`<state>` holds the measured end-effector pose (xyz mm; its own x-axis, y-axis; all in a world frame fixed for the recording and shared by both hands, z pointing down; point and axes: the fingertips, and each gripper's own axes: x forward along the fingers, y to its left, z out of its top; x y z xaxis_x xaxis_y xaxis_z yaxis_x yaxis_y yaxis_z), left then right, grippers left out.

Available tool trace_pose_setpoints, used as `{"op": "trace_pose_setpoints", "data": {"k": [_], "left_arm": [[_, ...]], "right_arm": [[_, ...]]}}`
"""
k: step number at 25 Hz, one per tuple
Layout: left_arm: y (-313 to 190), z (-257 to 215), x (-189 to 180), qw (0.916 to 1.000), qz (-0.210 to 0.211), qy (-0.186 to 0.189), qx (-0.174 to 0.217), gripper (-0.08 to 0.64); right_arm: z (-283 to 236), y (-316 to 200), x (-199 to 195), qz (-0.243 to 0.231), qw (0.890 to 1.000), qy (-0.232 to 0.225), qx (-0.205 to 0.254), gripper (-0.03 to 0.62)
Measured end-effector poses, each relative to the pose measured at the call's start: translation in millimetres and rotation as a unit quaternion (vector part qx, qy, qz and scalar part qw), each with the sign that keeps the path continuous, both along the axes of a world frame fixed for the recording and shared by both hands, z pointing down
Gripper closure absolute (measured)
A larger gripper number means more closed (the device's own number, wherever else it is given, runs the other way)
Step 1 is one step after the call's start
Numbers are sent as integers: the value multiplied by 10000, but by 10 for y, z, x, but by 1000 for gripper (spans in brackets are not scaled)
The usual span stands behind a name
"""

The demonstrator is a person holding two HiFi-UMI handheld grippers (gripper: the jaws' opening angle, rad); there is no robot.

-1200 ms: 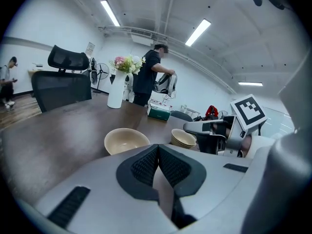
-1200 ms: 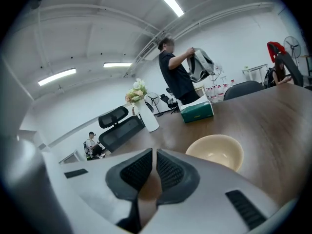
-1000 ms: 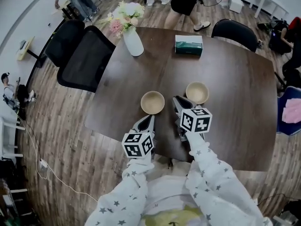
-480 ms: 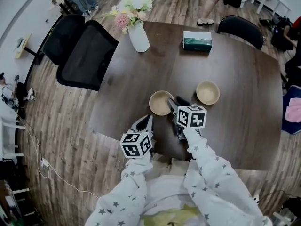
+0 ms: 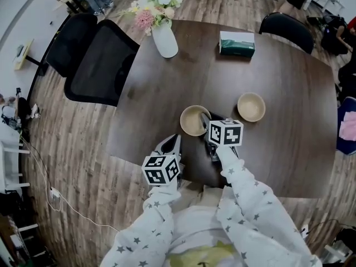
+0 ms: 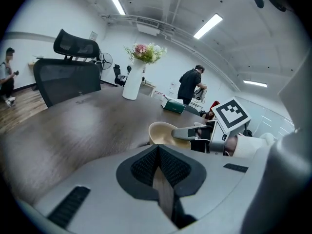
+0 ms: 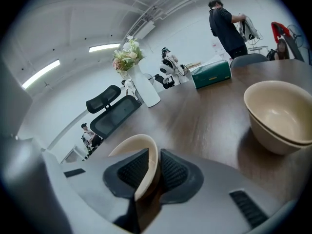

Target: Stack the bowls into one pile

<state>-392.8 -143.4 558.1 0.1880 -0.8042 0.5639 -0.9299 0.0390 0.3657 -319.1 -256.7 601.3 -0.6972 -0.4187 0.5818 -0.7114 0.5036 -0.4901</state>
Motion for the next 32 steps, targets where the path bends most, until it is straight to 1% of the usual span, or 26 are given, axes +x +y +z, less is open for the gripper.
{"op": "trace_pose_setpoints", "data": {"k": [1,3,8,15,25,32], "left_arm": [[-10,-2,4,10000,32,-6,7,534],[-29,0,8,10000,76,-25,15,534],[-40,34,59,9998,183,-18,-15,534],[-34,2,156,9998,215,-41,6,534],[-175,-65,602,9992,393,78,71,534],[-320,-109,870,9983,559,123,141,534]], "right_arm": [[12,-4,8,20,10000,64,5,518],[28,-18,25,65,9999,112,3,540],[4,-59,83,238,9996,-90,-95,545],[-183,-75,221,468,9978,-464,-104,545],[-584,-218,605,640,9942,-862,92,545],[-750,-402,985,991,9902,-947,271,545]]}}
